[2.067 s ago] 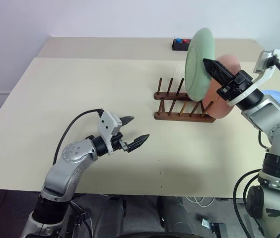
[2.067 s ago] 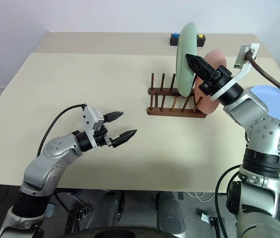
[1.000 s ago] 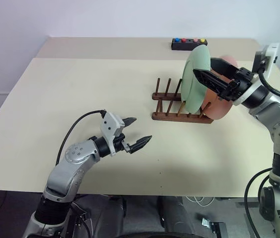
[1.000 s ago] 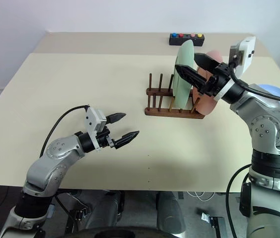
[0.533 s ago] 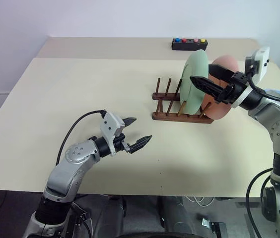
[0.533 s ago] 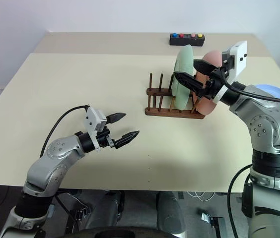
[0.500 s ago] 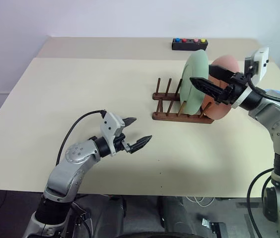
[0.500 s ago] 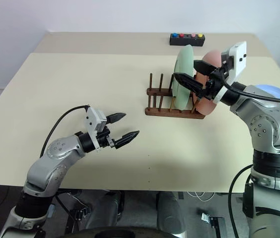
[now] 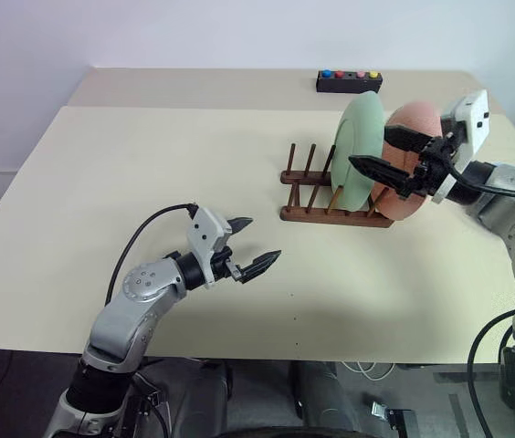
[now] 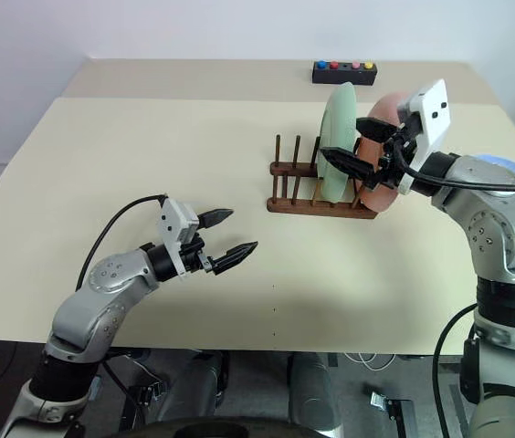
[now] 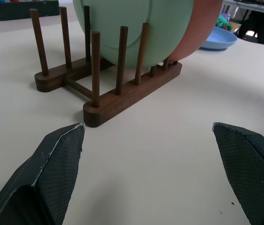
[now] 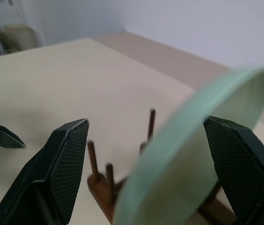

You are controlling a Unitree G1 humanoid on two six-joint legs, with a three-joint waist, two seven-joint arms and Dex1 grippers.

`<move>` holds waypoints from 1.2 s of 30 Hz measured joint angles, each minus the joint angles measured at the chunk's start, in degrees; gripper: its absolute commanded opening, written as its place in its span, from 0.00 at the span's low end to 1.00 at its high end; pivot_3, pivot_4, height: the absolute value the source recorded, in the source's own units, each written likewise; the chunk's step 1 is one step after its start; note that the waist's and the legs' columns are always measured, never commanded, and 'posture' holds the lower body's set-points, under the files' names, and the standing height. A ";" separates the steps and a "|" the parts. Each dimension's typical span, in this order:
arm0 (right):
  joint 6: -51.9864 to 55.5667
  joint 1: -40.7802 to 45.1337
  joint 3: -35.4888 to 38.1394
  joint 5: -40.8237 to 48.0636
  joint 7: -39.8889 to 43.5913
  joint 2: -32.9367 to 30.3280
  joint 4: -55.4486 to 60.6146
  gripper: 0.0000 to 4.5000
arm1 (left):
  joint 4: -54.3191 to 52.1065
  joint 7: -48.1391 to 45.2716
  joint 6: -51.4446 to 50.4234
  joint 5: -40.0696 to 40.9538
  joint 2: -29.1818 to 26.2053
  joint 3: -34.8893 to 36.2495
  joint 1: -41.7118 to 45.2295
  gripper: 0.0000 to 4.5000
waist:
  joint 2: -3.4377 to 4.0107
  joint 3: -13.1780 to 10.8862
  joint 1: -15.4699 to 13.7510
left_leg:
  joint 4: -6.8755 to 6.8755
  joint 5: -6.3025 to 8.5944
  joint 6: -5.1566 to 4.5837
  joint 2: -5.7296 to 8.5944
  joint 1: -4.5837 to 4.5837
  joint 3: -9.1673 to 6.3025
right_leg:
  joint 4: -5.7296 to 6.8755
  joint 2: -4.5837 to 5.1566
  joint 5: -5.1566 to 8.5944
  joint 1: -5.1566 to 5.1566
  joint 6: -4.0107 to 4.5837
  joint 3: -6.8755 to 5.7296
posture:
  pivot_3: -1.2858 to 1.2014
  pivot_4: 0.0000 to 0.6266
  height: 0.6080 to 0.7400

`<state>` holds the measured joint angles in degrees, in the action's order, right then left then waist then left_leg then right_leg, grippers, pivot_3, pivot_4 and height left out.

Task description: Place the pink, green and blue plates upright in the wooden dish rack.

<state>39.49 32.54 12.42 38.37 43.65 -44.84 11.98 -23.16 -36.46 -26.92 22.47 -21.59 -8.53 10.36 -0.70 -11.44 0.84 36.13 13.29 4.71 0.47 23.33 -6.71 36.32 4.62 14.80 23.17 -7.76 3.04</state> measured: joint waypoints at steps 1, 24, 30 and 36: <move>0.01 0.04 0.15 0.06 0.05 -0.26 0.10 0.88 | 0.03 -0.01 0.01 -0.02 0.13 -0.01 0.00 1.00 | 0.00 0.00 0.00 | 0.00 0.00 0.00 0.00 0.00 0.00 | 0.00 0.00 0.00 0.00 0.00 0.00 | 0.52 0.24 0.96; -8.12 1.37 10.46 -5.87 2.82 -12.73 -6.89 0.88 | 1.41 -0.87 1.17 -0.56 0.56 -1.02 0.14 1.00 | 0.02 -0.01 -0.15 | -0.01 0.00 0.00 0.00 0.02 0.02 | -0.08 0.02 0.00 -0.01 0.01 0.00 | 0.52 0.24 0.96; -11.97 -10.28 16.63 -9.25 10.95 -20.18 -12.46 0.88 | 2.99 -2.20 1.52 -0.57 0.54 -1.57 1.39 1.00 | 0.04 0.00 -0.27 | 0.02 0.02 -0.03 0.00 0.01 0.05 | -0.10 0.02 0.01 -0.06 0.00 0.00 | 0.52 0.24 0.96; -20.36 -20.90 16.55 -19.12 13.02 -21.40 -22.64 0.88 | 3.61 -3.01 1.58 -0.58 0.59 -1.62 1.78 1.00 | 0.29 0.14 0.35 | 0.02 0.02 -0.04 0.00 -0.08 0.16 | -0.09 0.02 0.01 -0.08 0.00 0.11 | 0.52 0.24 0.96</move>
<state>19.13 11.64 28.96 19.25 56.68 -66.25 -10.66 -19.55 -39.48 -25.34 21.89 -21.00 -10.15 12.14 -0.41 -11.30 1.20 36.15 13.32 4.67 0.47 23.24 -6.55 36.23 4.65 14.80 23.09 -7.77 3.15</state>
